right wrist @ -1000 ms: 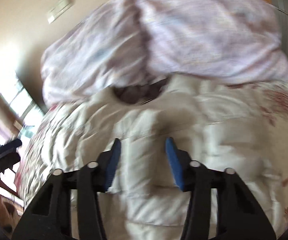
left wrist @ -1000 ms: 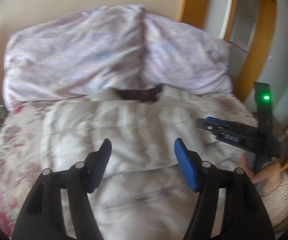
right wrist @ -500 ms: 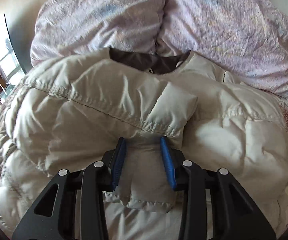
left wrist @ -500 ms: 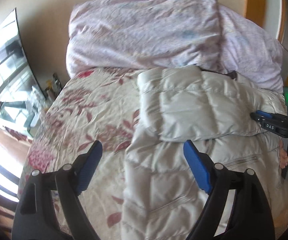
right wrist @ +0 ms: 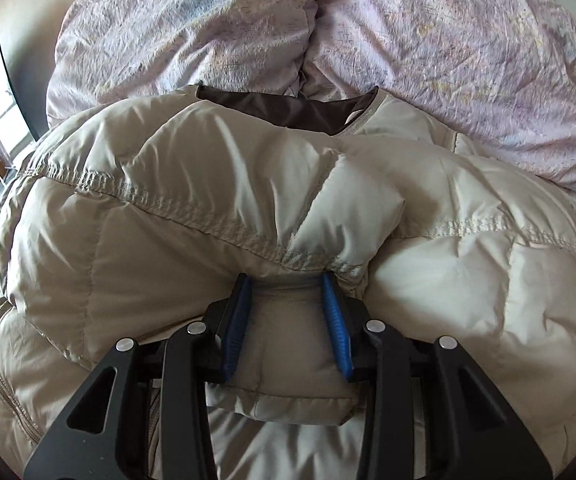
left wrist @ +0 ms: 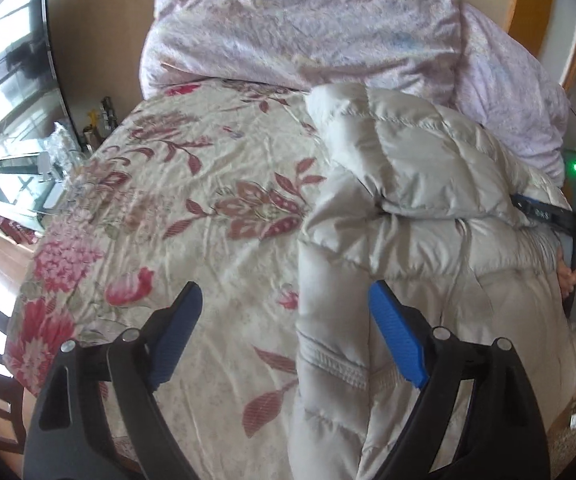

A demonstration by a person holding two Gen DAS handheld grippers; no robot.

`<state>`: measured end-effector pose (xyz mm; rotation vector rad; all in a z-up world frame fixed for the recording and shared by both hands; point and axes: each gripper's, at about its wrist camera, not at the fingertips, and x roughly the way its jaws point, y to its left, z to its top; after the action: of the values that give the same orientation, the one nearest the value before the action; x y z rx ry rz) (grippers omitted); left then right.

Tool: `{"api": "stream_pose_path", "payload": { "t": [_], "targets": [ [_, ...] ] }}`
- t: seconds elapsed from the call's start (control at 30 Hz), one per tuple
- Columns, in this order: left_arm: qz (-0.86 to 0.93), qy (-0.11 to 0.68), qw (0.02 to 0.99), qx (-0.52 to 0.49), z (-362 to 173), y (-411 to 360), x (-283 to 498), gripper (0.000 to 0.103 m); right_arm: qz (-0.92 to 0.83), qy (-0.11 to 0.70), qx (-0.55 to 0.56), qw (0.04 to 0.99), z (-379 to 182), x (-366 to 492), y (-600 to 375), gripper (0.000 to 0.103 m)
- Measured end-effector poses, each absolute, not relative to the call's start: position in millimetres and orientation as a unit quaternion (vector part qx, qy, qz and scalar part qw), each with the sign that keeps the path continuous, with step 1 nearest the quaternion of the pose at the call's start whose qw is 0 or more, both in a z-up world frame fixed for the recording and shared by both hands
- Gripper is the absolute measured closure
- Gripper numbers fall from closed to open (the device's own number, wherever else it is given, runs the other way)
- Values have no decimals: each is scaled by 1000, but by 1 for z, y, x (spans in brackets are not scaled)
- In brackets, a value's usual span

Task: Fold large clothes

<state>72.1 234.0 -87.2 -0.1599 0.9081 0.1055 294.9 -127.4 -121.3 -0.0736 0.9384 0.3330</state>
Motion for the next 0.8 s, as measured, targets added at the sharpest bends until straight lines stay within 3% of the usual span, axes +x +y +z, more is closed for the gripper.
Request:
{"api": "stream_pose_path", "payload": {
  "t": [0.2, 0.3, 0.33, 0.37, 0.8],
  "targets": [
    [-5, 451, 889, -83, -97, 222, 65, 17, 193, 460, 27, 867, -109, 282, -148, 60],
    [-38, 463, 878, -113, -102, 224, 59, 17, 211, 467, 92, 854, -92, 263, -180, 38],
    [-48, 464, 876, -123, -102, 225, 56, 17, 210, 466, 115, 852, -84, 251, -197, 25],
    [-53, 465, 875, -127, -103, 226, 55, 17, 212, 465, 128, 850, -79, 243, -209, 23],
    [-102, 498, 845, -166, -121, 221, 23, 19, 93, 523, 243, 812, -88, 110, -399, 23]
  ]
}}
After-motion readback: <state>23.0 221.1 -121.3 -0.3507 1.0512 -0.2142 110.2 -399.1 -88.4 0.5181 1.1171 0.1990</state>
